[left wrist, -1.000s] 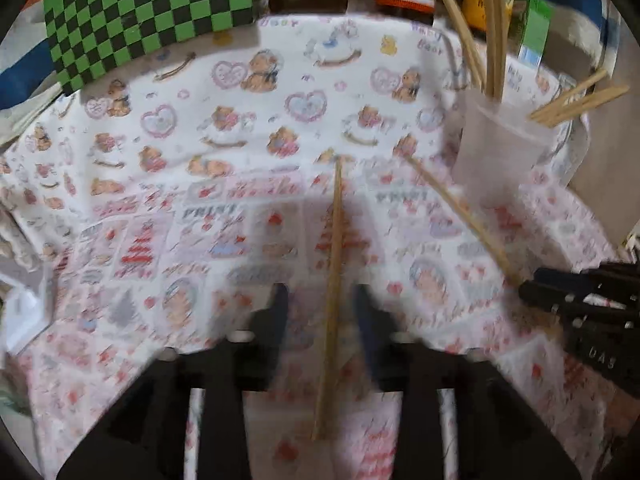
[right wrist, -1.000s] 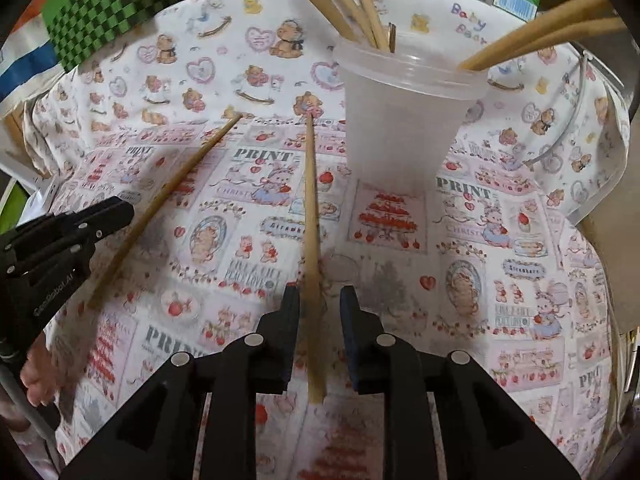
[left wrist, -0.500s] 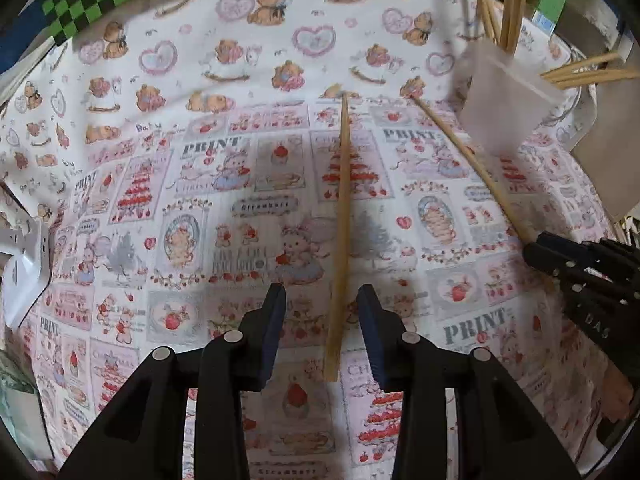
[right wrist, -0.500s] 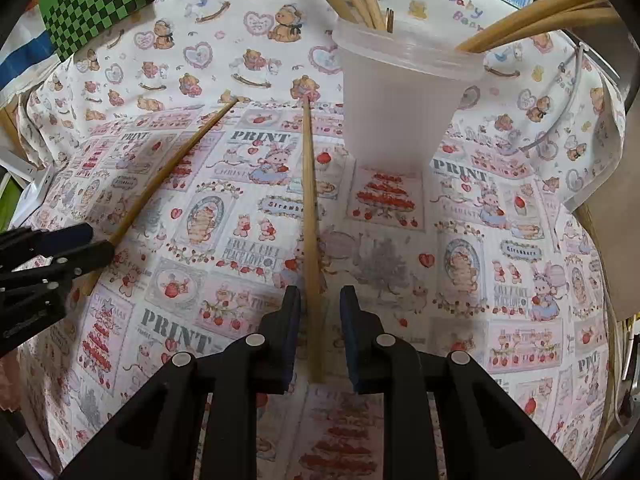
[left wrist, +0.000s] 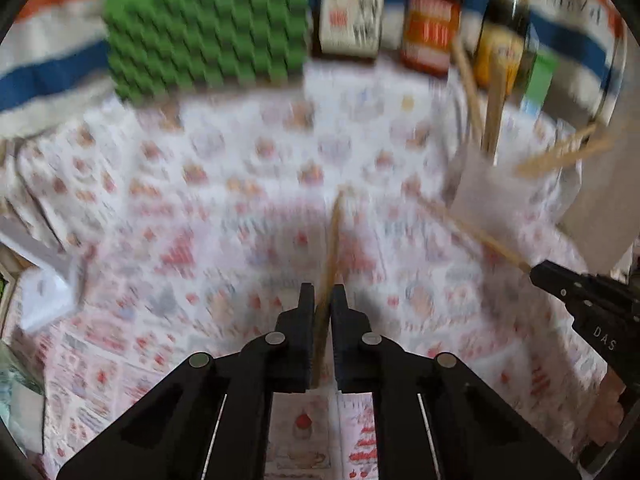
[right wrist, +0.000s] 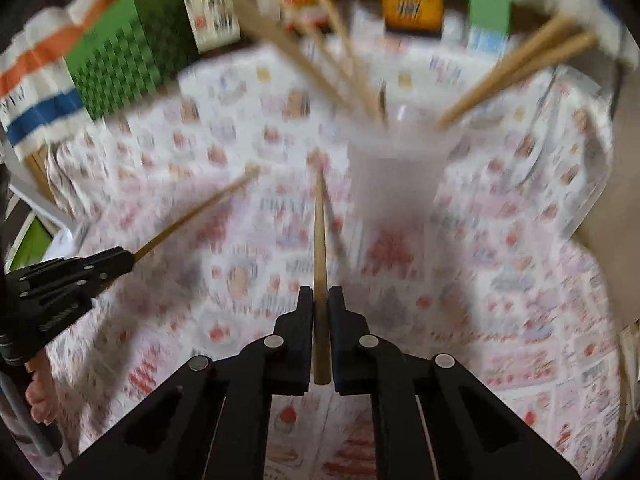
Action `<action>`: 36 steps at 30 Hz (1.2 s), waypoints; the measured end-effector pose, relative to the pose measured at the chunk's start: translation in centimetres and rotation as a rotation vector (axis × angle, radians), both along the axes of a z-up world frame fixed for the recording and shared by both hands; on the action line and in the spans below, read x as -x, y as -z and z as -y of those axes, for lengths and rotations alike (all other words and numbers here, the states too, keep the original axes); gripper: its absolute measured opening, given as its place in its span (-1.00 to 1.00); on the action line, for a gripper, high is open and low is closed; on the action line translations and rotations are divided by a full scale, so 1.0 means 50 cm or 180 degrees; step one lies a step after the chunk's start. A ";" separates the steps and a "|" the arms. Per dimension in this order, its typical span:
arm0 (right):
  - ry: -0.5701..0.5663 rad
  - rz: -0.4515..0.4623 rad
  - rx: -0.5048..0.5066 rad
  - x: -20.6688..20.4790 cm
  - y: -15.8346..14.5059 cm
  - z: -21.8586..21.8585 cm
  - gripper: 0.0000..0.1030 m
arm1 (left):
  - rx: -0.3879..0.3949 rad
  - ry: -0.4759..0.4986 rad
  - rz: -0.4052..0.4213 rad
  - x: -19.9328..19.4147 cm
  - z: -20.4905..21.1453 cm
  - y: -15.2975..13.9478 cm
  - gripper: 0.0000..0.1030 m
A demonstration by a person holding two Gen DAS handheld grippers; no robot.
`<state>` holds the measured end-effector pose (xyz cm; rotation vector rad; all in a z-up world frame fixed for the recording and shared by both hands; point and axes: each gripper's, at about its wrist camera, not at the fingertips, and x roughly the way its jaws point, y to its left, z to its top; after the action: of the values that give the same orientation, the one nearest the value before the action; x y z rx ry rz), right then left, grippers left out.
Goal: Organize utensils
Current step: 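Carry both chopsticks upright over the clear cup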
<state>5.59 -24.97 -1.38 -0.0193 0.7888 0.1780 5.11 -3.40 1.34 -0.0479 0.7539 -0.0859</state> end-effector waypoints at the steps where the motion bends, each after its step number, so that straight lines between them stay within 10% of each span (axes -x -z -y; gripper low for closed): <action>1: 0.0023 0.0132 -0.0022 0.009 -0.014 0.003 -0.84 | 0.0011 -0.0022 0.0131 0.007 -0.003 -0.014 -0.89; 13: 0.0089 0.1147 -0.0548 0.087 -0.108 0.053 -0.84 | 0.0427 -0.0187 0.0928 0.059 -0.062 -0.092 -1.00; 23: 0.0132 0.1757 -0.0772 0.148 -0.146 0.084 -0.85 | 0.0179 -0.0351 0.0282 -0.007 -0.081 -0.036 -1.00; 28: 0.0118 0.1942 -0.0758 0.172 -0.161 0.085 -0.85 | -0.0137 -0.0569 0.0179 -0.038 -0.122 -0.016 -0.36; 36: 0.0126 0.1915 -0.0880 0.170 -0.164 0.100 -0.85 | -0.0207 -0.0690 -0.0204 -0.113 -0.211 0.022 -0.13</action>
<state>-2.89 -29.95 6.79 0.1966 0.1603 0.2278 10.78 7.17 0.26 -0.0705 0.8108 0.1470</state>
